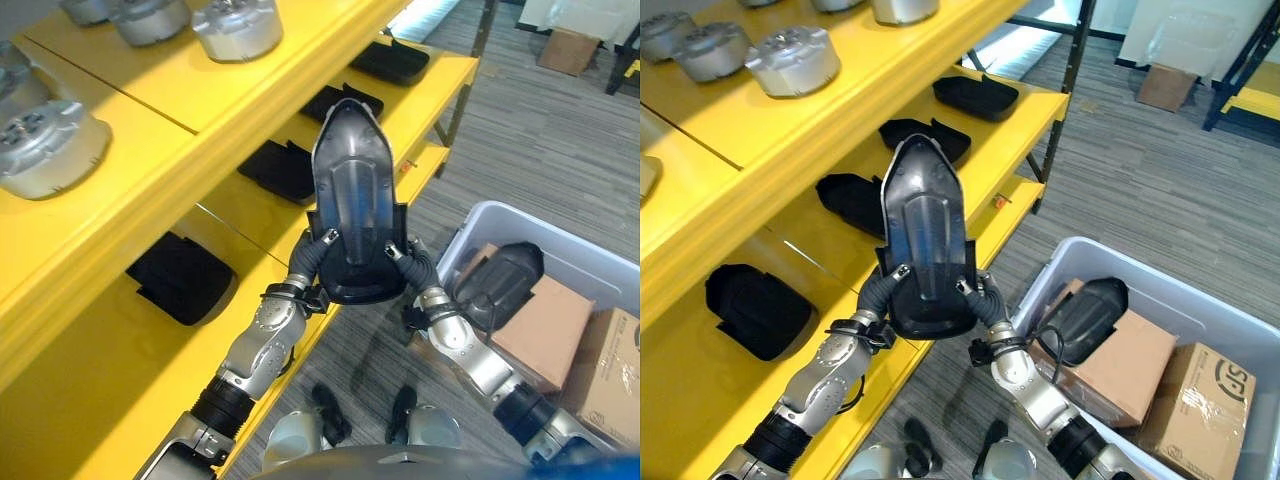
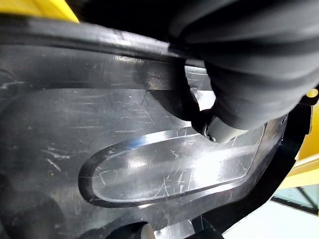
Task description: Move parts from the plastic box to the shelf.
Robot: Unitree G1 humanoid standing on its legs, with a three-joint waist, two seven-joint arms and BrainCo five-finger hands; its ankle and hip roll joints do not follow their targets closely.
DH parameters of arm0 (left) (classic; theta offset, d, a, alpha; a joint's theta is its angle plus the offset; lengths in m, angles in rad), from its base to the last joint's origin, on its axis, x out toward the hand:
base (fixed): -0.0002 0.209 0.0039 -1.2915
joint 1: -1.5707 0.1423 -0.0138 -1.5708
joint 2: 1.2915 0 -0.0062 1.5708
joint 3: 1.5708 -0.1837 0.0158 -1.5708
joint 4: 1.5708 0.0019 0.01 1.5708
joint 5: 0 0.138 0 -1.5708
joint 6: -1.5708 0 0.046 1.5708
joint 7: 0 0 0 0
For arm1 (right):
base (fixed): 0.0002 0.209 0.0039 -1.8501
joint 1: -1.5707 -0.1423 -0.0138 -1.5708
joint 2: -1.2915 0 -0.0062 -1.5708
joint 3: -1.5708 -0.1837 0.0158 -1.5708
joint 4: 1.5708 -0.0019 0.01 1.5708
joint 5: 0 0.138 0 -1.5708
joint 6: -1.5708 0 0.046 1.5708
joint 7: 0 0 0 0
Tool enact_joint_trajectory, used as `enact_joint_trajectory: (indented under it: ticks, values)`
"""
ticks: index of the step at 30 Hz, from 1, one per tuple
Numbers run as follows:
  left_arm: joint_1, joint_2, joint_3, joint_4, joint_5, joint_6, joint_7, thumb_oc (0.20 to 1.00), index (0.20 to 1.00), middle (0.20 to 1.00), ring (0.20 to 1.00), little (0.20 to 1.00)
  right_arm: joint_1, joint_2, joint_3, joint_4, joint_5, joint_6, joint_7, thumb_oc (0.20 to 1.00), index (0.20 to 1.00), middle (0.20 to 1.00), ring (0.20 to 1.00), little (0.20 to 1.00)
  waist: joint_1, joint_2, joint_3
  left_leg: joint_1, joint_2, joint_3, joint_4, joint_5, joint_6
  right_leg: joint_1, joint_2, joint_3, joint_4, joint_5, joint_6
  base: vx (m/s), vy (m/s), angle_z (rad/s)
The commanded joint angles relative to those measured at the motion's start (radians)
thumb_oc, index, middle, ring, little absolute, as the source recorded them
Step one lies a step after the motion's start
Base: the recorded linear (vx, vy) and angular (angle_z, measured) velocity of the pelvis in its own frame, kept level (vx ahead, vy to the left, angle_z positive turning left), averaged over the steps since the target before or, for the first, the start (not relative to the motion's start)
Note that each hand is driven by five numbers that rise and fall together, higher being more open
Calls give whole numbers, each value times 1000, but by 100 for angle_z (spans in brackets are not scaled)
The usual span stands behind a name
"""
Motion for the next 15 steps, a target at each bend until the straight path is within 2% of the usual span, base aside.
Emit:
enact_joint_trajectory:
  ticks: [1,3,4,5,8,10,11,14,15]
  values:
    - [-64,27,-21,-165,-13,-120,-58,200,200,200,200,200,-79,99,-63,-25,149,-64,30,200,200,200,200,200,9,-31,-63,125,66,27,14,-55,-101,59,100,32,-254,83,83,-408,274,72]
    - [-71,24,-26,-163,-11,-121,-64,200,200,200,200,200,-97,101,-60,-23,143,-57,5,200,200,200,200,200,9,-22,-69,145,84,34,-14,-15,-120,47,92,16,-254,89,86,-345,253,95]
    - [-77,26,-23,-165,-13,-115,-58,200,200,200,200,200,-114,102,-62,-21,139,-49,4,200,200,200,200,200,9,-12,-74,157,99,45,-45,8,-128,28,70,-11,-235,91,95,-445,422,112]
    - [-76,35,-16,-158,-22,-108,-60,200,200,200,200,200,-122,106,-58,-18,141,-42,10,200,200,200,200,200,11,-2,-77,174,99,58,-88,3,-129,13,39,-40,-206,95,109,-485,479,92]
    - [-69,40,-15,-151,-32,-91,-61,200,200,200,200,200,-128,114,-47,-24,149,-23,-10,200,200,200,200,200,16,7,-74,174,84,61,-105,8,-125,22,22,-50,-209,113,124,-285,306,63]
    - [-58,46,-18,-146,-36,-74,-70,200,200,200,200,200,-127,138,-41,-15,154,-14,-30,200,200,200,200,200,26,8,-65,155,50,40,-118,-40,-86,18,-35,-43,-204,167,178,-283,345,28]
    - [-44,50,-17,-148,-36,-60,-87,200,200,200,200,200,-120,155,-44,-12,147,-13,-44,200,200,200,200,200,32,6,-59,157,23,24,-149,-88,-55,6,-84,-35,-203,217,215,-201,274,27]
    - [-13,57,-22,-155,-30,-52,-137,200,200,200,200,200,-98,188,-45,-6,122,-6,-70,200,200,200,200,200,53,13,-46,174,-12,-10,-210,-104,-31,-17,-160,-31,-191,294,256,-174,242,37]
    - [-3,60,-26,-162,-26,-49,-141,200,200,200,200,200,-91,195,-45,-7,113,-4,-73,200,200,200,200,200,57,14,-43,181,-21,-13,-231,-100,-29,-21,-166,-32,-188,305,264,-211,270,42]
